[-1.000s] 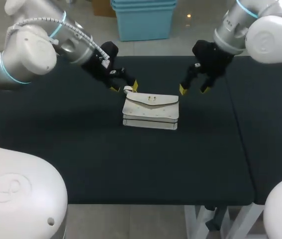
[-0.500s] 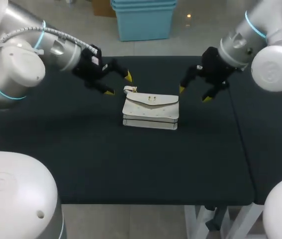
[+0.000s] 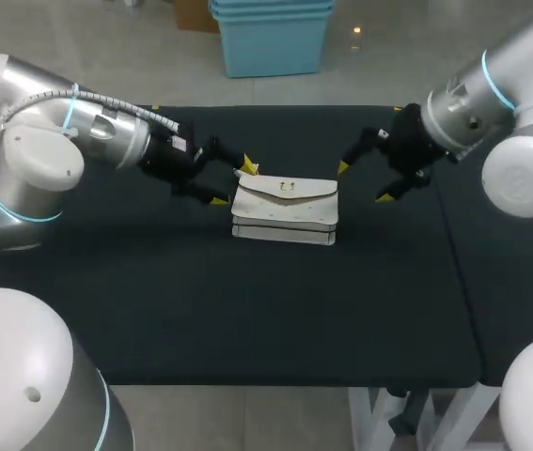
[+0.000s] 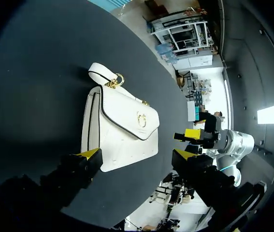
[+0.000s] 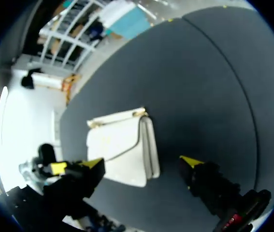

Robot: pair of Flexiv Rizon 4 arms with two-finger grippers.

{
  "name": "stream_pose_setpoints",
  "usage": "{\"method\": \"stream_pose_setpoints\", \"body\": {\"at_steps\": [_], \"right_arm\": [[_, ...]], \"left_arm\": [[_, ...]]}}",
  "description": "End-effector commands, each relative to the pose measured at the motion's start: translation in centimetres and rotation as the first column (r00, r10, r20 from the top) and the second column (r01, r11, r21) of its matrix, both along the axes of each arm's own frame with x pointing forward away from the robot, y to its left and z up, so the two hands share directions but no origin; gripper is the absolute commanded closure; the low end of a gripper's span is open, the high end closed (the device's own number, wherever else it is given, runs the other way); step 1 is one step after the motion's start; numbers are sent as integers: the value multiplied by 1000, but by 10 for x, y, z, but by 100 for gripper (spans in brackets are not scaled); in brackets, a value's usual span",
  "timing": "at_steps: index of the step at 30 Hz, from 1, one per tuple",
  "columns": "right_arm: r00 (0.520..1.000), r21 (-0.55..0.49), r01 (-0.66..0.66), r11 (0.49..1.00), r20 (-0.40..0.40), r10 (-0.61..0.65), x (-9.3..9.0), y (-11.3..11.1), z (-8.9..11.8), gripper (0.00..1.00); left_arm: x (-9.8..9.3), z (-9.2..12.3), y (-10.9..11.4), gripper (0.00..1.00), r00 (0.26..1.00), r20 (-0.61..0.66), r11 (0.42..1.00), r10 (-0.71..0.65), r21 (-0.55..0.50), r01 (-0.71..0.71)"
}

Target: Pick up the bag, open it, inspect its contents, close it, and place it on the opposite side

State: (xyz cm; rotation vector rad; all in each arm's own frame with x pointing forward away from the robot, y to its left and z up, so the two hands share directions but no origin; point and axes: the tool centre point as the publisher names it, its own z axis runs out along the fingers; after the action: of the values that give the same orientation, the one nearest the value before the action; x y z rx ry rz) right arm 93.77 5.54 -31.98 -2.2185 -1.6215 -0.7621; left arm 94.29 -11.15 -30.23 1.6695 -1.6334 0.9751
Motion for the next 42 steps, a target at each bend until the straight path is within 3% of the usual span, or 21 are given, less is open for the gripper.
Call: {"method": "stream_pose_setpoints", "body": {"at_steps": [1,10,18,23,26,28,34,38,40,42], "right_arm": [[996,31,-50,998,-66,52,16,4,-9,0],[988,73,-81,994,-130,90,27,21,-22,0],[981,144,-68,987,-170,93,32,30,-37,0],[975,217,-72,974,-191,114,33,37,-41,0],[972,235,-71,969,-200,120,32,41,-43,13],[970,256,-81,963,-201,135,32,44,-44,16],[964,308,-104,946,-203,172,30,53,-47,19],[961,332,-112,936,-202,187,28,58,-49,23],[960,344,-111,932,-206,190,28,59,-52,30],[959,354,-106,929,-209,189,28,60,-54,30]], "left_arm": [[15,-2,8,0,996,-40,996,-79,-44,77],[36,-23,7,0,991,-60,991,-123,-56,119],[41,-37,2,1,988,-75,989,-133,-75,128],[42,-42,-3,15,987,-74,988,-140,-80,134],[41,-42,-5,24,987,-70,987,-146,-84,140],[41,-43,-5,29,987,-70,986,-148,-90,141],[41,-48,-9,25,985,-78,984,-154,-97,147],[40,-54,-12,29,984,-81,984,-158,-98,150],[41,-56,-13,35,983,-84,983,-163,-102,154],[41,-60,-15,33,983,-84,982,-165,-101,157]]}}
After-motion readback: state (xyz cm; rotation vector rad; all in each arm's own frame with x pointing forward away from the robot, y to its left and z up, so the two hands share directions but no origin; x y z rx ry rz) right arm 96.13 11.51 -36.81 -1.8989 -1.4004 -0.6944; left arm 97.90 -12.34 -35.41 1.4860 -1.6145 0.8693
